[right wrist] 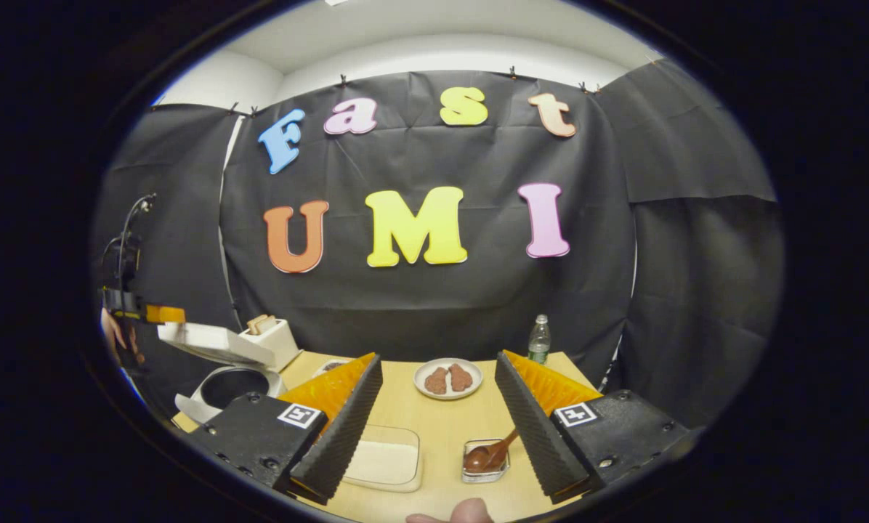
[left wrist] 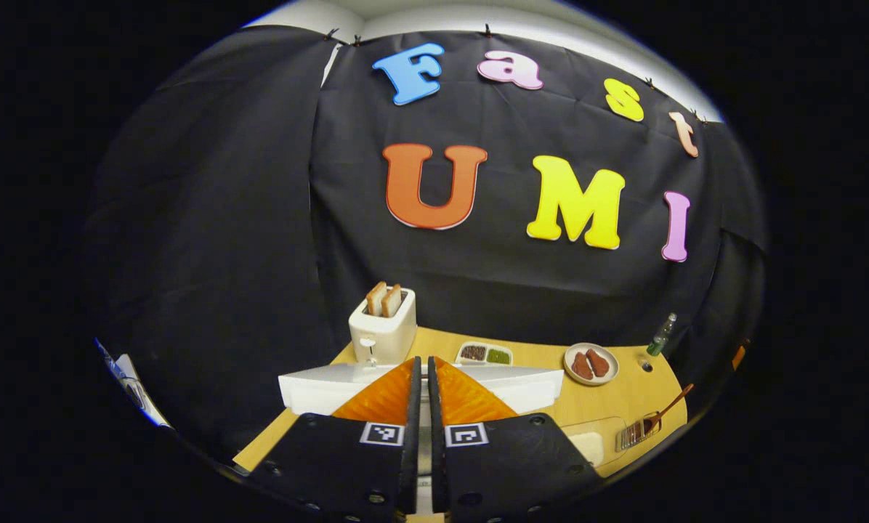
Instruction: Close the left gripper, press the button to open the rice cooker; take a wooden spoon from the chopstick holder with the right hand, scoop a spoonful of rice and pour it into the rice cooker, then put the wooden spoon back into the chopstick holder.
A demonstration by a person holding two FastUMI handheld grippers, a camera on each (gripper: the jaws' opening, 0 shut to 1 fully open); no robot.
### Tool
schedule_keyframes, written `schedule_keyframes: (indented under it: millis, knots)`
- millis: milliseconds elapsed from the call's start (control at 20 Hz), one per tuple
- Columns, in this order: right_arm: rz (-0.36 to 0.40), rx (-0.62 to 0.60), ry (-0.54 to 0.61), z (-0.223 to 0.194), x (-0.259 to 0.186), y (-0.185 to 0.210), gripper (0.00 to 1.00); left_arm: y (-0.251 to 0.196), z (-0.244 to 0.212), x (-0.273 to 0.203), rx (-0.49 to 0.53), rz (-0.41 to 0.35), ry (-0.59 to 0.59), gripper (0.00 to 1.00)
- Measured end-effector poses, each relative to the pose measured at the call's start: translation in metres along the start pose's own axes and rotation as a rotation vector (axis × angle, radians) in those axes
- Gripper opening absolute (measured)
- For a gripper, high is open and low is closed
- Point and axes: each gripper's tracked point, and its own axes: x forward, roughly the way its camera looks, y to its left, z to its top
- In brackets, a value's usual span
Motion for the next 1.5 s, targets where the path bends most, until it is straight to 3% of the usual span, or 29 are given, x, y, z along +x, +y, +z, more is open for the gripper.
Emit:
schedule_keyframes:
  millis: [100,400,450,500,550,600,650,750,800,1050,1500]
  knots:
    - [-0.005,-0.001,-0.006,0.004,-0.003,-0.004,1.00,0.004,0.016,0.000,0.006,0.010,-0.058,0.12]
    - [-0.014,-0.001,-0.011,0.008,-0.010,-0.015,0.99,-0.008,0.049,-0.009,0.040,-0.006,-0.181,0.11]
    - [-0.018,-0.004,-0.010,0.008,-0.012,-0.018,1.00,-0.013,0.052,-0.016,0.043,-0.021,-0.198,0.07]
    - [-0.022,-0.008,-0.007,0.006,-0.014,-0.022,1.00,-0.017,0.055,-0.024,0.052,-0.026,-0.213,0.46]
    - [-0.028,-0.011,-0.005,0.004,-0.016,-0.026,0.99,-0.017,0.057,-0.029,0.054,-0.025,-0.226,0.37]
    - [-0.038,-0.016,0.000,0.000,-0.017,-0.033,1.00,-0.021,0.061,-0.038,0.046,-0.034,-0.241,0.58]
    - [-0.049,-0.015,0.007,-0.003,-0.019,-0.039,1.00,-0.025,0.065,-0.046,0.035,-0.035,-0.257,0.72]
    - [-0.069,0.004,0.027,-0.013,-0.022,-0.052,0.99,-0.025,0.067,-0.062,0.031,-0.027,-0.287,0.79]
    - [-0.082,0.012,0.039,-0.019,-0.024,-0.059,0.99,-0.027,0.067,-0.072,0.037,-0.019,-0.299,0.97]
    - [-0.115,0.048,0.089,-0.048,-0.023,-0.086,1.00,-0.042,0.053,-0.103,0.064,-0.027,-0.295,0.94]
    - [-0.043,0.130,0.260,-0.145,0.038,-0.101,0.99,-0.085,0.041,-0.122,0.050,-0.077,-0.260,0.95]
